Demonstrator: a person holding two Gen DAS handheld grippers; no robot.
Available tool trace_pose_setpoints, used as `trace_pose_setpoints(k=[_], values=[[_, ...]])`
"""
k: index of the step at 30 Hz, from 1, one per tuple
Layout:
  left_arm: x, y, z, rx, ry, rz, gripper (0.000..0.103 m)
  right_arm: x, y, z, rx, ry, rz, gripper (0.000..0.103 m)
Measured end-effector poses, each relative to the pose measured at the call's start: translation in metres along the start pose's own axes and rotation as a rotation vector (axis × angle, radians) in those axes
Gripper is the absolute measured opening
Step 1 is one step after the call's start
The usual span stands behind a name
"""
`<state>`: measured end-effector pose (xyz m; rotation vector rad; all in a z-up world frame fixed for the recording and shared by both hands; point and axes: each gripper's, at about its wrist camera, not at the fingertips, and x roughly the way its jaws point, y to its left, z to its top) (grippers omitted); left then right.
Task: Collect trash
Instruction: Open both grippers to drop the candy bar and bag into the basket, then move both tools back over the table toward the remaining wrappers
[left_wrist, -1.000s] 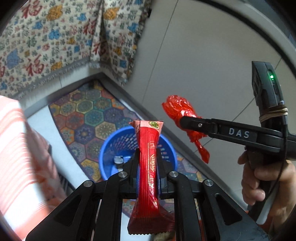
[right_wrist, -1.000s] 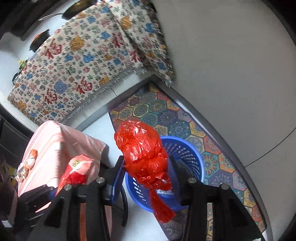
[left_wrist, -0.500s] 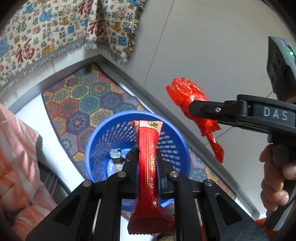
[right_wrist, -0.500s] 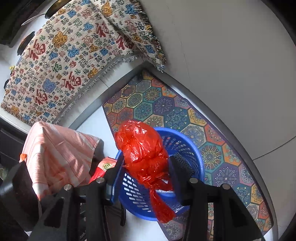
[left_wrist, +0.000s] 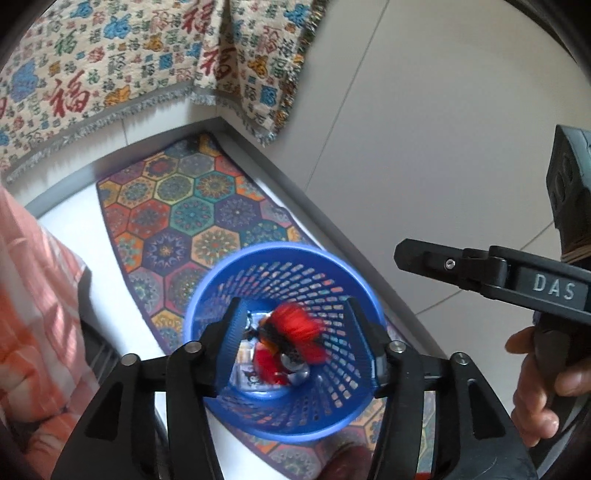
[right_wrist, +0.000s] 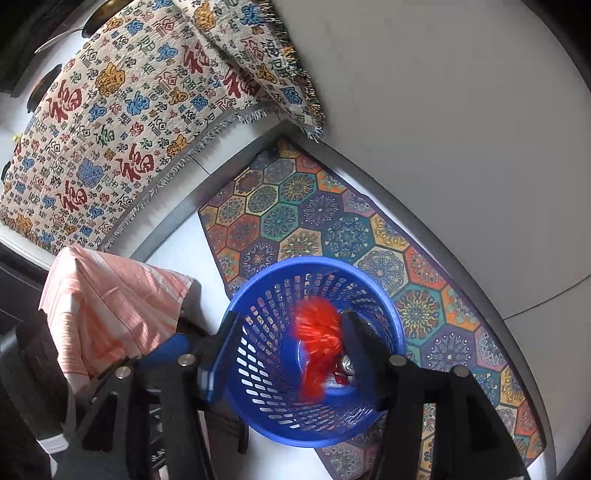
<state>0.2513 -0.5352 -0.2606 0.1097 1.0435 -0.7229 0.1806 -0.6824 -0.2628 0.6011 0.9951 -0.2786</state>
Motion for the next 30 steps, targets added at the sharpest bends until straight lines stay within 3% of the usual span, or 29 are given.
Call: trace_pose_setpoints(k=[5, 10, 12, 18, 23, 26, 30], values=[[-0.051, -0.001, -0.002, 0.006, -0.048, 0.014, 0.069, -0.018, 0.016, 0.002, -0.048, -0.064, -0.041, 0.062], [-0.134, 0.009, -0.019, 0.063, -0.138, 0.149, 0.090, -0.062, 0.064, -0.003, -0.209, -0.241, -0.108, 0.066], [-0.168, 0.023, -0.029, 0.071, -0.159, 0.191, 0.094, -0.074, 0.086, -0.011, -0.267, -0.283, -0.111, 0.076], [-0.249, 0.093, -0.076, 0.014, -0.177, 0.352, 0.099, -0.101, 0.165, -0.056, -0.428, -0.324, -0.055, 0.078], [-0.283, 0.181, -0.127, -0.085, -0.129, 0.508, 0.099, -0.106, 0.252, -0.119, -0.546, -0.292, 0.033, 0.079], [-0.300, 0.227, -0.151, -0.143, -0.125, 0.583, 0.099, -0.086, 0.298, -0.162, -0.604, -0.185, 0.103, 0.079], [-0.308, 0.270, -0.170, -0.200, -0.113, 0.634, 0.099, -0.050, 0.357, -0.213, -0.708, -0.079, 0.101, 0.079]])
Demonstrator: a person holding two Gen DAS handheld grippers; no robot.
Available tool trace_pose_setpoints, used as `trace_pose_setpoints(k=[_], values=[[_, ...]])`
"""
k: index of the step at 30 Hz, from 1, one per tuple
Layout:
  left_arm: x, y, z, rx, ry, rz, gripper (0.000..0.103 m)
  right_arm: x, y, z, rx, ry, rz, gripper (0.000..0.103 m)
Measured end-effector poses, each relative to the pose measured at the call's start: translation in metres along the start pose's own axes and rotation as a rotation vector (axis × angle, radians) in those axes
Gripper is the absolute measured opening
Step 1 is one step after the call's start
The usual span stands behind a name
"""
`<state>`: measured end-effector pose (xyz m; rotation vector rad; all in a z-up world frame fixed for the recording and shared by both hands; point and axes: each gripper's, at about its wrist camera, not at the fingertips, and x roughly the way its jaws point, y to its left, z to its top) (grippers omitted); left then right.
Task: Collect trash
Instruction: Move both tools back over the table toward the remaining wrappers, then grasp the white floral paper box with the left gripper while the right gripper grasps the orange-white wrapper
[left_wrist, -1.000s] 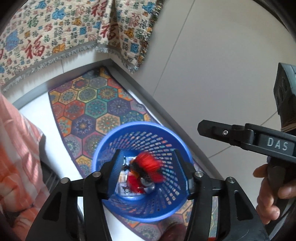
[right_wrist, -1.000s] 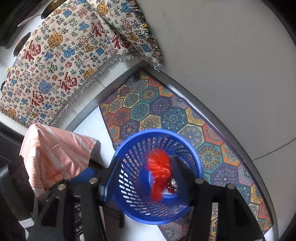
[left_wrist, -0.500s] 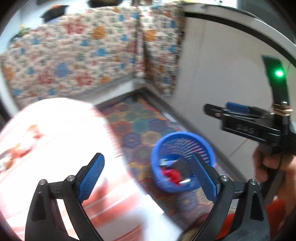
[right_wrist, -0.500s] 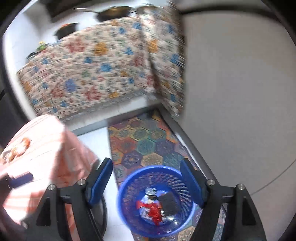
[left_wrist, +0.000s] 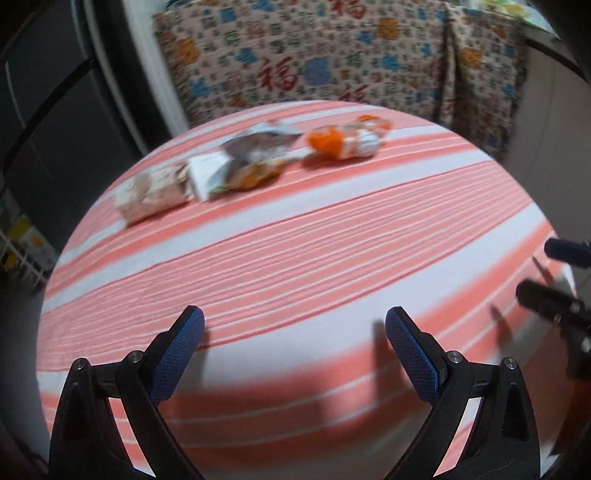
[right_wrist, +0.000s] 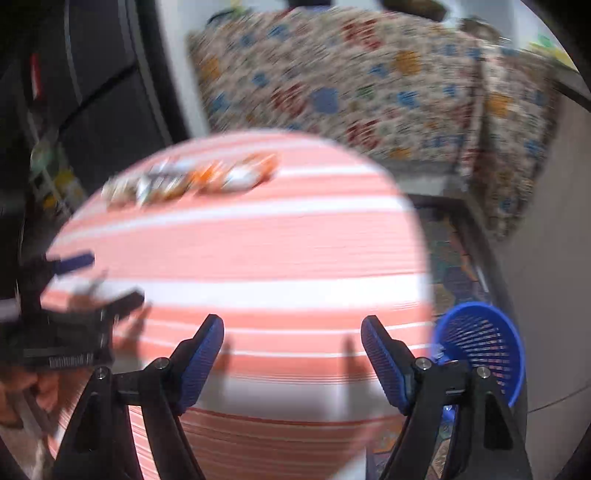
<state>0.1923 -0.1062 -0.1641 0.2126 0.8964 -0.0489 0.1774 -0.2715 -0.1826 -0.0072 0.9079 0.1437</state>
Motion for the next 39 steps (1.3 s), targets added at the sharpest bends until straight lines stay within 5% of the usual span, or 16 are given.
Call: trace_pose_setpoints(k=[3, 10, 14, 30, 39], values=[[0.013, 0.024, -0.003, -0.031, 0.010, -0.016, 0.101, 0.025, 0.035, 0.004, -0.043, 0.038, -0.013, 0.079], [0.027, 0.037, 0.005, -0.081, 0.041, -0.104, 0.103, 0.050, 0.048, 0.021, -0.062, 0.034, -0.073, 0.084], [0.025, 0.036, 0.003, -0.086, 0.041, -0.106, 0.103, 0.058, 0.047, 0.026, -0.037, 0.032, -0.080, 0.091], [0.025, 0.034, 0.002, -0.095, 0.042, -0.100, 0.103, 0.059, 0.043, 0.027, -0.030, 0.035, -0.077, 0.095], [0.026, 0.080, 0.003, 0.049, 0.032, -0.175, 0.103, 0.059, 0.043, 0.028, -0.030, 0.035, -0.077, 0.095]])
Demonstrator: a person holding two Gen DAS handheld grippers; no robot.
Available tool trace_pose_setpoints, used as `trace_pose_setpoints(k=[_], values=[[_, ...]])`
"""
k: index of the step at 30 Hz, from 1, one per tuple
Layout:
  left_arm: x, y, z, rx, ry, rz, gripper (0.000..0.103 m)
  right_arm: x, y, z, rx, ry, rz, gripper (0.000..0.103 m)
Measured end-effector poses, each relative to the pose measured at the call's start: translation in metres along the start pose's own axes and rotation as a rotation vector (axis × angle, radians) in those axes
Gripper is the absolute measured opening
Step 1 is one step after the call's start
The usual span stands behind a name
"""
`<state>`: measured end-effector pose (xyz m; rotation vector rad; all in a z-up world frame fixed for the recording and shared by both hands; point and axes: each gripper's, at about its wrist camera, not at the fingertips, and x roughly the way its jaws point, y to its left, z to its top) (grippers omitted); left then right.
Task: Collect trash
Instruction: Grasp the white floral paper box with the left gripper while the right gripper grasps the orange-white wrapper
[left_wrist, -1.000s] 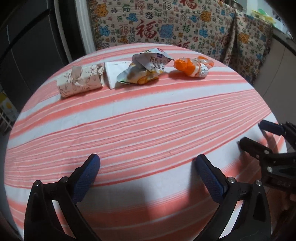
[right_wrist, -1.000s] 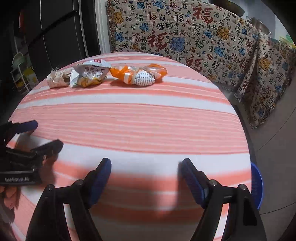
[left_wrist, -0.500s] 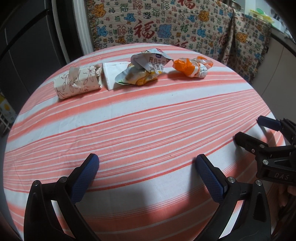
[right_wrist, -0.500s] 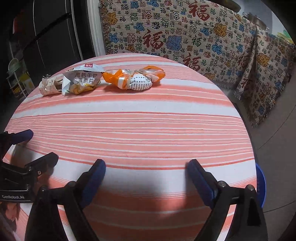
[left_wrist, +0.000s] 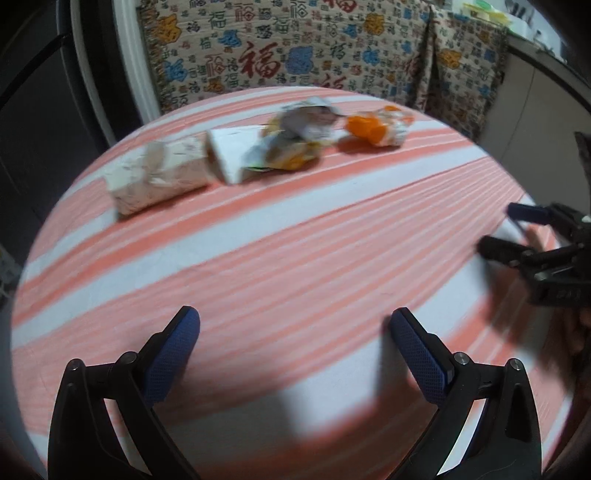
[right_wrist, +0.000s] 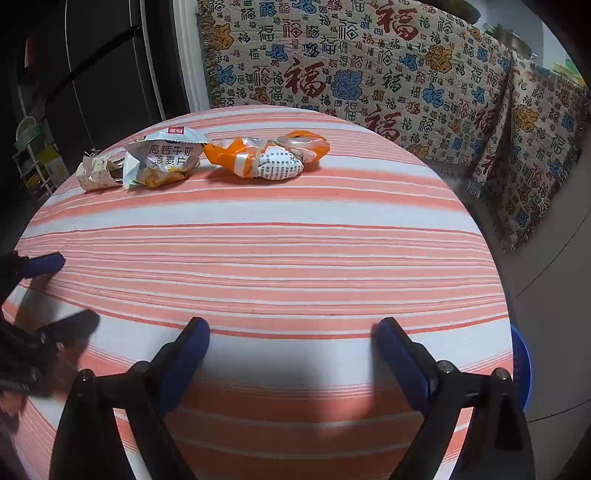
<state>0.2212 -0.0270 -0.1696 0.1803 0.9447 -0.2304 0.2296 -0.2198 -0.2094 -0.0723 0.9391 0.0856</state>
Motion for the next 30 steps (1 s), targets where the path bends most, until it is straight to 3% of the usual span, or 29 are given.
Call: trace_pose_setpoints(k=[5, 7, 11, 14, 16, 18, 20, 23, 26, 30], values=[[0.012, 0.061, 0.028, 0.054, -0.020, 0.045, 0.102, 0.000, 0.000, 0.000, 0.001, 0.000, 0.000, 0.095], [0.016, 0.078, 0.044, 0.119, -0.049, 0.032, 0.102, 0.000, 0.000, 0.000, 0.001, 0.000, 0.000, 0.095], [0.025, 0.080, 0.073, 0.251, -0.055, 0.012, 0.102, 0.000, 0.000, 0.000, 0.001, 0.001, 0.000, 0.095], [0.036, 0.073, 0.087, 0.295, -0.061, -0.030, 0.102, 0.000, 0.000, 0.000, 0.001, 0.001, 0.000, 0.095], [0.045, 0.066, 0.090, 0.328, -0.055, -0.053, 0.099, 0.000, -0.001, 0.000, 0.001, 0.001, 0.000, 0.095], [0.047, 0.062, 0.087, 0.354, -0.057, -0.039, 0.082, 0.000, -0.001, 0.000, 0.001, 0.001, 0.000, 0.095], [0.043, 0.062, 0.084, 0.338, -0.064, -0.035, 0.075, 0.000, -0.001, 0.000, 0.001, 0.001, 0.000, 0.095], [0.028, 0.062, 0.077, 0.266, -0.049, -0.100, 0.071, 0.000, -0.001, 0.000, 0.001, 0.001, 0.001, 0.095], [0.013, 0.057, 0.066, 0.190, -0.017, -0.180, 0.076, -0.001, -0.002, 0.000, 0.002, 0.001, 0.001, 0.095], [0.000, 0.041, 0.058, 0.195, -0.013, -0.250, 0.085, -0.001, -0.002, -0.001, 0.001, 0.001, 0.001, 0.095]])
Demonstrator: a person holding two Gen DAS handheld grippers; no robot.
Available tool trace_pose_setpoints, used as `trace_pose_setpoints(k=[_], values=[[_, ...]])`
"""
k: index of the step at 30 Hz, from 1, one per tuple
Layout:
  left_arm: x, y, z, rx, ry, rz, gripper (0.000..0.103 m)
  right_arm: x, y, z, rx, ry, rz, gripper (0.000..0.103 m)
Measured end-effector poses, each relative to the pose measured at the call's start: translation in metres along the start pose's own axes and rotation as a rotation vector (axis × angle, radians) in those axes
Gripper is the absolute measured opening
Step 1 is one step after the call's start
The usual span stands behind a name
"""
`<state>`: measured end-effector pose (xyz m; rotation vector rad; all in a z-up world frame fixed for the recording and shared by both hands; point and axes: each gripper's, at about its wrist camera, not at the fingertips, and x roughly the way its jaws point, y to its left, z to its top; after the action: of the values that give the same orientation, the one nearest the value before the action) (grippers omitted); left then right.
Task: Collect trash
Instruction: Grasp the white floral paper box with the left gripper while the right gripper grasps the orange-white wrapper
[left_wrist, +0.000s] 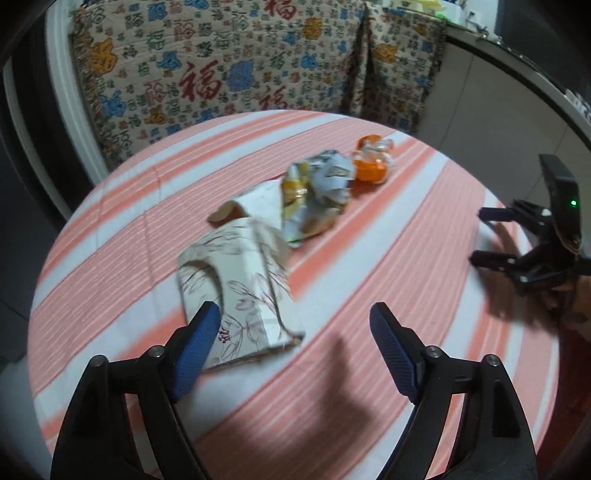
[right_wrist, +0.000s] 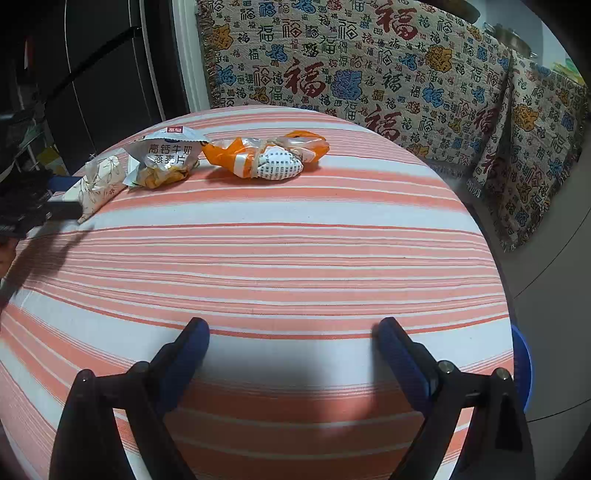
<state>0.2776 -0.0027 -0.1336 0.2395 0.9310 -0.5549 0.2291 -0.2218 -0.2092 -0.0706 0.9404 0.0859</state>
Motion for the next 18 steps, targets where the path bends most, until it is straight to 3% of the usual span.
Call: trace_pose_setpoints(k=[3, 5, 9, 11, 13, 15, 18], values=[[-0.004, 0.001, 0.007, 0.004, -0.036, 0.075, 0.099, 0.000, 0.000, 0.000, 0.000, 0.000, 0.000, 0.095], [-0.001, 0.010, 0.011, -0.021, -0.047, 0.152, 0.101, 0.000, 0.000, 0.000, 0.000, 0.000, 0.000, 0.095], [0.011, 0.021, 0.010, -0.142, -0.028, 0.128, 0.101, 0.000, -0.001, 0.000, 0.000, 0.000, 0.000, 0.095], [0.022, 0.018, 0.009, -0.166, -0.014, 0.159, 0.101, 0.000, -0.001, 0.000, 0.000, 0.001, 0.000, 0.095], [0.033, 0.020, 0.006, -0.192, 0.001, 0.217, 0.095, -0.001, -0.001, 0.000, 0.000, 0.001, 0.000, 0.095], [0.038, 0.026, 0.001, -0.239, 0.007, 0.222, 0.070, -0.001, -0.002, 0.000, 0.003, 0.000, 0.005, 0.095], [0.031, 0.028, -0.007, -0.266, -0.043, 0.221, 0.065, 0.001, -0.007, 0.005, 0.012, 0.001, 0.044, 0.095]])
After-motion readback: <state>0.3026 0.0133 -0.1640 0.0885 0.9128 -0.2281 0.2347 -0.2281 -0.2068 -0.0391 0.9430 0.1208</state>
